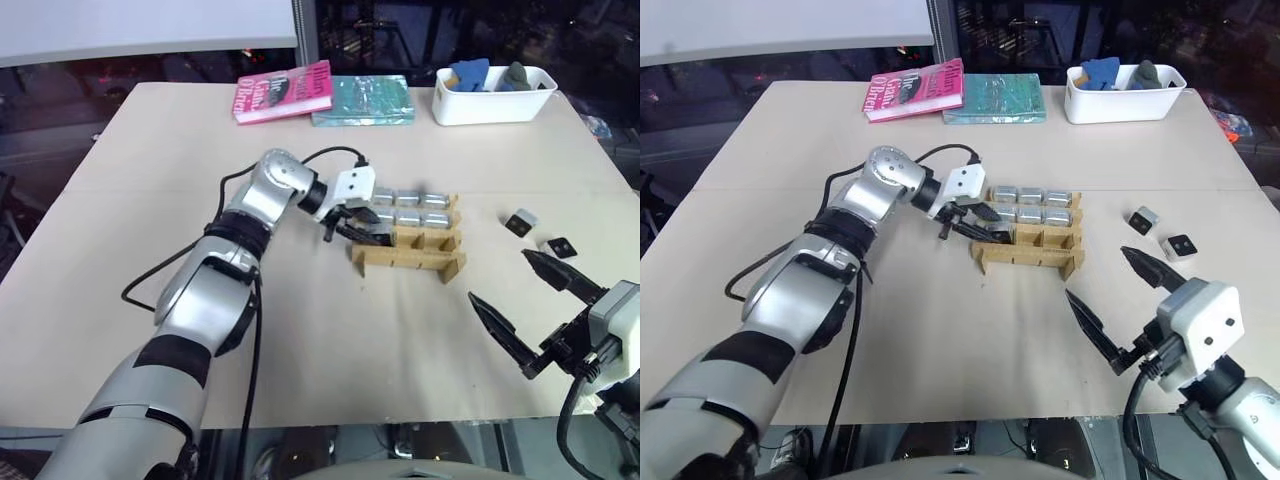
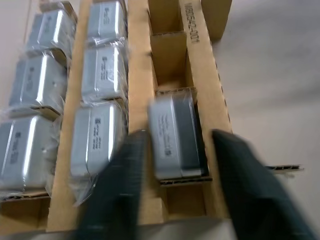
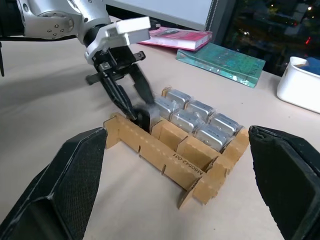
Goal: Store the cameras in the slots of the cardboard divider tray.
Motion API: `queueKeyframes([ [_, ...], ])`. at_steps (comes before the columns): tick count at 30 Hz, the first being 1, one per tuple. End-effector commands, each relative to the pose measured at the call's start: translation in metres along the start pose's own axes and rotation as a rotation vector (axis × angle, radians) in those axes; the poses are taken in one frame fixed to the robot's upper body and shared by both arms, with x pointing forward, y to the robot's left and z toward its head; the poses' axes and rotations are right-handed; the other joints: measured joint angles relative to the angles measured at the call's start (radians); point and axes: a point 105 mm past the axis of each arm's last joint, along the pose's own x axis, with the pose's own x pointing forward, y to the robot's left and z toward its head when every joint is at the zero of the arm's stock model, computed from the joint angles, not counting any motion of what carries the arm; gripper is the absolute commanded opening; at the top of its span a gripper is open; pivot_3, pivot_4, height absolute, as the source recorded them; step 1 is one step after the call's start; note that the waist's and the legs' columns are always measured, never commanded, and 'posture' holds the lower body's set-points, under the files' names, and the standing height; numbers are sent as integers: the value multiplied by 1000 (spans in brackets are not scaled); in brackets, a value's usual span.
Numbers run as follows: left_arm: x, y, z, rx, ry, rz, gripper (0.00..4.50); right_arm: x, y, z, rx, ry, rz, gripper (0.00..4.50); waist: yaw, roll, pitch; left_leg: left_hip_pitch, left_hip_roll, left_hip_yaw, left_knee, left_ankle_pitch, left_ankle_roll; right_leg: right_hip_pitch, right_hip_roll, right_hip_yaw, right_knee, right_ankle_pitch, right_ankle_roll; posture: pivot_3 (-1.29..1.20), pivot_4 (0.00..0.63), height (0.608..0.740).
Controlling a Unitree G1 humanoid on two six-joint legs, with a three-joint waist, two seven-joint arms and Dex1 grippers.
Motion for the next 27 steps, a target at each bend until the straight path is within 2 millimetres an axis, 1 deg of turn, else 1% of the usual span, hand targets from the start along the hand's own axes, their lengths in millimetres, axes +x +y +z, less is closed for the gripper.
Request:
queueKeyframes([
  [1,-19,10,35,26,-142,39,3827,3,0,9,-22,-28,-18,4500,0,0,0,0,0,0,0,0,0,0,0,0,0,0,0,0,150,740],
  [3,-33,12,47,-9,-237,70,3827,7,-8,1,-28,31,-75,4500,-1,0,0,0,0,0,0,0,0,0,0,0,0,0,0,0,150,740],
  [4,-39,13,51,-25,-275,92,3827,9,-16,-4,-38,60,-128,4500,-2,0,0,0,1,0,0,0,0,0,0,0,0,0,0,0,150,740],
  [6,-48,11,60,-54,-347,119,3827,12,-34,-18,33,115,-230,4500,-3,0,0,0,1,0,0,0,0,0,0,0,0,0,0,0,150,740],
  [8,-57,6,70,-61,-436,166,3827,15,-60,-39,10,231,-329,4500,-7,0,0,1,1,0,0,0,0,0,0,1,1,0,0,0,150,740],
  [10,-61,-2,75,-77,-496,228,3827,17,-85,-55,29,303,-425,4500,-4,0,0,1,1,0,1,0,0,0,-2,1,1,0,0,0,150,740],
  [12,-60,-16,85,-73,-601,230,3827,17,-110,-64,23,362,-518,4500,-1,0,0,1,1,0,1,0,0,1,-2,1,2,0,0,0,150,740],
  [14,-55,-33,82,-102,-604,205,3827,18,-131,-75,42,427,-575,4500,1,1,0,1,1,0,1,0,0,1,-3,1,2,0,-1,0,150,740],
  [16,-54,-49,80,-142,-618,177,3827,21,-148,-85,105,473,-618,4500,1,1,0,1,1,0,1,0,0,1,-3,1,1,0,-1,0,150,740],
  [19,-58,-66,84,-153,-657,142,3827,22,-162,-94,161,512,-642,4500,-2,2,0,1,1,0,0,0,0,1,-3,1,1,0,-1,0,150,740],
  [21,-64,-76,85,-175,-683,103,3827,21,-170,-96,197,524,-656,4500,-2,2,-1,1,1,0,0,0,0,1,-3,1,1,0,-1,0,150,740],
  [22,-65,-79,85,-175,-683,109,4354,20,-174,-98,210,531,-660,4500,0,3,-1,1,1,0,0,0,0,1,-3,1,1,0,-1,0,150,740],
  [23,-67,-80,84,-172,-678,126,4470,19,-177,-99,222,541,-659,4500,1,3,-1,2,1,0,0,0,0,1,-3,1,2,0,-1,0,150,740],
  [27,-67,-83,77,-178,-646,168,4470,21,-186,-106,277,559,-650,4500,-2,3,-1,2,0,0,0,0,0,1,-3,1,1,1,0,0,150,740],
])
